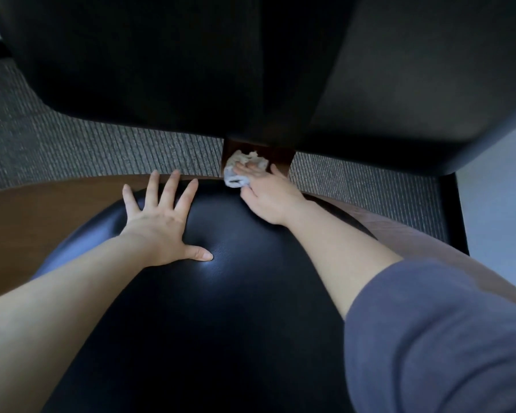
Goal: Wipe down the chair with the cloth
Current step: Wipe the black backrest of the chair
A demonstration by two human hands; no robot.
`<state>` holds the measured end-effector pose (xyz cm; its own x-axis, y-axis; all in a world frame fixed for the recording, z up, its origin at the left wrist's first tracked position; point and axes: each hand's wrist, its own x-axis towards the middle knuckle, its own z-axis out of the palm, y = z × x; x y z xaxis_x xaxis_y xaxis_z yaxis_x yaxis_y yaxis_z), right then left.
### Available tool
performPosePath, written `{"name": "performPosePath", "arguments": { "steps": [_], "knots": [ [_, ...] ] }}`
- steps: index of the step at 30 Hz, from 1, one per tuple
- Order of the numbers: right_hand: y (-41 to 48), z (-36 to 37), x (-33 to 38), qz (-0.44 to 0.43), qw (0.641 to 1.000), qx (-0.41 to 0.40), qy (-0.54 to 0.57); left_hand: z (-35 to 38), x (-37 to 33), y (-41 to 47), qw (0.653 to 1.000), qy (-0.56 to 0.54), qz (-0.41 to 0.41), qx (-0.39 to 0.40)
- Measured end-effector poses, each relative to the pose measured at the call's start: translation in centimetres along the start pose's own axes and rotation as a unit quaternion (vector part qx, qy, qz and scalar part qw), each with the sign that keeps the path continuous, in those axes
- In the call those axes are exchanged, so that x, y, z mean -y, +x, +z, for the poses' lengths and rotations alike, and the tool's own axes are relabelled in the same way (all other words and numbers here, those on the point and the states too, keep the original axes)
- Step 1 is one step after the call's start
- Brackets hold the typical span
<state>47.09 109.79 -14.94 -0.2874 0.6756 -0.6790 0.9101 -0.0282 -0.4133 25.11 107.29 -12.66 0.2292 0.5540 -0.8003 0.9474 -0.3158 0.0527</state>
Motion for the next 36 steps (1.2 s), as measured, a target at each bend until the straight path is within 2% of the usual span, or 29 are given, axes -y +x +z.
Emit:
{"name": "performPosePath", "arguments": {
  "steps": [3, 7, 14, 18, 21, 23, 26, 28, 30, 32, 33, 36],
  "knots": [
    [1.0, -0.1, 2.5, -0.034, 0.999, -0.005, 0.04, -0.1, 0.0, -0.1, 1.0, -0.007, 0.003, 0.0],
    [0.5, -0.6, 1.7, -0.027, 0.999, -0.006, 0.036, -0.1, 0.0, -0.1, 1.0, -0.004, 0.002, 0.0],
    [-4.3, -1.6, -4.5, 0.08, 0.997, 0.001, -0.016, -0.2, 0.1, -0.1, 1.0, 0.001, 0.007, -0.004],
    [-5.7, -2.3, -4.7, 0.138, 0.99, -0.014, -0.028, -0.5, -0.1, -0.4, 1.0, 0.0, 0.006, -0.004],
    [-7.5, -2.6, -4.6, 0.193, 0.98, -0.048, 0.013, -1.4, -0.5, -1.0, 1.0, 0.001, -0.003, 0.005],
    [-9.6, -3.2, -4.2, 0.225, 0.966, -0.088, 0.093, -2.0, -1.0, -2.2, 1.0, -0.019, -0.017, 0.019],
    [-13.7, -4.7, -2.8, 0.281, 0.903, -0.161, 0.282, -3.3, -2.4, -4.9, 0.996, -0.088, -0.025, 0.011],
    [-16.5, -5.8, -1.8, 0.315, 0.836, -0.196, 0.405, -4.6, -3.9, -6.9, 0.988, -0.152, -0.022, -0.002],
    [-19.0, -7.0, -0.9, 0.333, 0.747, -0.228, 0.528, -6.4, -5.8, -8.8, 0.971, -0.237, -0.028, -0.008],
    [-21.4, -8.4, 0.1, 0.328, 0.663, -0.255, 0.623, -8.1, -7.9, -10.3, 0.931, -0.363, -0.026, -0.008],
    [-22.6, -8.9, 0.4, 0.317, 0.636, -0.259, 0.654, -8.9, -9.0, -11.1, 0.904, -0.428, -0.02, -0.003],
    [-25.6, -9.8, 1.2, 0.28, 0.588, -0.249, 0.717, -11.4, -12.7, -13.4, 0.821, -0.571, -0.001, 0.014]
  ]
}}
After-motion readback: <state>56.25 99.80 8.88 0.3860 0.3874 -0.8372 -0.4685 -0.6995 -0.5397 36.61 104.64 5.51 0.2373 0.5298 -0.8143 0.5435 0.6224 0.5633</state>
